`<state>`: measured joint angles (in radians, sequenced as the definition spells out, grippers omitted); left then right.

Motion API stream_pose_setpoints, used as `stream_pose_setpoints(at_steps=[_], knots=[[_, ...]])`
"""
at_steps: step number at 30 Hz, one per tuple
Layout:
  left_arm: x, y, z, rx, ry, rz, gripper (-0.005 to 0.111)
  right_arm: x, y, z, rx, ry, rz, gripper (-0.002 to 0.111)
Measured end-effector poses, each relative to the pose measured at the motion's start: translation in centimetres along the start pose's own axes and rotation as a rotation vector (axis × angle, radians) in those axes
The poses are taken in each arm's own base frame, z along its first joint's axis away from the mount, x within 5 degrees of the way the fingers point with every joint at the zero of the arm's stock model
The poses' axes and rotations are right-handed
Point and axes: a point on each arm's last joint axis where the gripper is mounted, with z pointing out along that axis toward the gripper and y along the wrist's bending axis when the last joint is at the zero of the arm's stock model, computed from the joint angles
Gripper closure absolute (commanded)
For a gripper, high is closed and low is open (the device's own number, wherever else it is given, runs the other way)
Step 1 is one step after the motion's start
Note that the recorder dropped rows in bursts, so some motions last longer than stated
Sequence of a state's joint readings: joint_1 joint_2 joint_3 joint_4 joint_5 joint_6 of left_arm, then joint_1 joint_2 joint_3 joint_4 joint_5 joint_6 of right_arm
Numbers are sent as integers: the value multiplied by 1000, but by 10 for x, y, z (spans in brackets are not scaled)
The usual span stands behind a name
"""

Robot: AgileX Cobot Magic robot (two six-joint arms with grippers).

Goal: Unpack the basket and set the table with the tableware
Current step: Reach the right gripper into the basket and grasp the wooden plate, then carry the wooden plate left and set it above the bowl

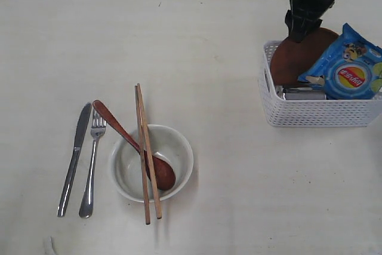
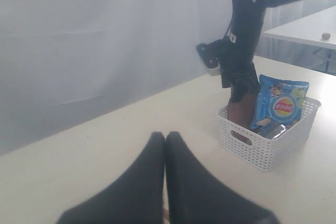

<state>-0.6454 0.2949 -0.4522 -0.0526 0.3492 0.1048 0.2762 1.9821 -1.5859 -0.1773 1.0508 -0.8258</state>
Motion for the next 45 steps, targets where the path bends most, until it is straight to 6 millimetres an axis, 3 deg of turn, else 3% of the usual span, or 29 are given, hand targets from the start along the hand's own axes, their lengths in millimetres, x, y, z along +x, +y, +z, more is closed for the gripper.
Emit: stream_pose_setpoints(at_steps=[5, 17, 23, 33, 45], knots=[[0, 0, 0, 0, 0, 0, 107, 0, 1, 5, -21, 16, -11, 61], [0, 0, 0, 0, 0, 0, 107, 2, 0, 10, -15, 49, -36, 109], [0, 0, 0, 0, 0, 0, 107, 2, 0, 9, -10, 52, -39, 109], [0, 0, 0, 0, 0, 0, 107, 12, -8, -31, 128, 34, -41, 109], [0, 0, 0, 0, 0, 0, 107, 24, -13, -100, 344, -112, 141, 109]])
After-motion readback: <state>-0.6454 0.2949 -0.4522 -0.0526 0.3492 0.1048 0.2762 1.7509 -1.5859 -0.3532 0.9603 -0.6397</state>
